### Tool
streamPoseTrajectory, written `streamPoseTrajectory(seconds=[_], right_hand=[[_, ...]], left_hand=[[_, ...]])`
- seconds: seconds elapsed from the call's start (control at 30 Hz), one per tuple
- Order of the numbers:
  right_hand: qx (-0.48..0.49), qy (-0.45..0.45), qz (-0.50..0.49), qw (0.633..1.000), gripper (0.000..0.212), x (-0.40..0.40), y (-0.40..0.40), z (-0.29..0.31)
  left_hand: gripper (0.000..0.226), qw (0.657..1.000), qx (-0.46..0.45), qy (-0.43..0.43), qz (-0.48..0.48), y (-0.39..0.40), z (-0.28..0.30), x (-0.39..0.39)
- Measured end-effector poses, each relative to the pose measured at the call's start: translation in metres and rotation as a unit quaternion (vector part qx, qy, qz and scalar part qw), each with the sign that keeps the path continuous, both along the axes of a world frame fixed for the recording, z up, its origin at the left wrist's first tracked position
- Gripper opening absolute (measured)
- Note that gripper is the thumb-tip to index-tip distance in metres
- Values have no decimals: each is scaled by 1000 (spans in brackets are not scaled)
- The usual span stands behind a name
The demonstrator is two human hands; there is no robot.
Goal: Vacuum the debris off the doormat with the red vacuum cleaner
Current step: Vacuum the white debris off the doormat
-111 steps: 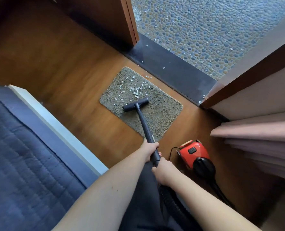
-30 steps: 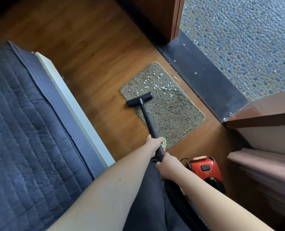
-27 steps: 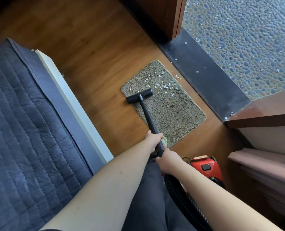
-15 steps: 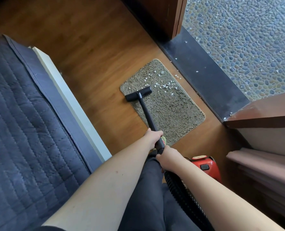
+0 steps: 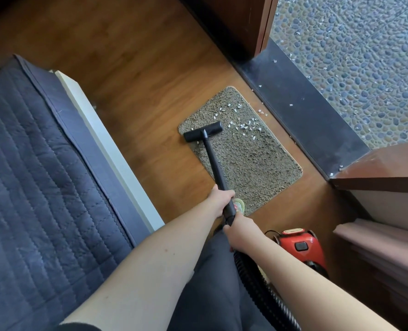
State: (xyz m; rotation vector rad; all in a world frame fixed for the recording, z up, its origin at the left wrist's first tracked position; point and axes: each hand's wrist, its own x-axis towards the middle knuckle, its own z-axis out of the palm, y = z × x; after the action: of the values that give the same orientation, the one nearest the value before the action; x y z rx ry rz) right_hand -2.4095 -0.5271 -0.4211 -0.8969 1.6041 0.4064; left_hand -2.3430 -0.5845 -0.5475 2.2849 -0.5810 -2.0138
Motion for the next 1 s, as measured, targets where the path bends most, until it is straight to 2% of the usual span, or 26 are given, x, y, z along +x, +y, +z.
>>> streamPoseTrajectory(seconds=[0.17,0.43,0.67,0.8,0.93,1.0], right_hand=[[5,10,-54,998,52,11,-43,-14],[-11,-15,-78,997,29,9,-25,-11],[-32,-46,-76,996,35,-6,-6,1],[-5,-22,-52,998,43,0,13,6],[24,-24,-70,997,38,12,35,4],[41,-20,-70,996,39,17,49,4]], left_hand=[[56,999,15,-1,-36,-46,-8,9],[80,999,41,2,-25,-34,-7,10],[91,999,44,-5,-28,-14,-5,2],[98,999,43,-10,-27,9,-5,4],[109,998,41,-28,-43,35,-11,14],[107,998,32,-34,-49,50,-27,19]])
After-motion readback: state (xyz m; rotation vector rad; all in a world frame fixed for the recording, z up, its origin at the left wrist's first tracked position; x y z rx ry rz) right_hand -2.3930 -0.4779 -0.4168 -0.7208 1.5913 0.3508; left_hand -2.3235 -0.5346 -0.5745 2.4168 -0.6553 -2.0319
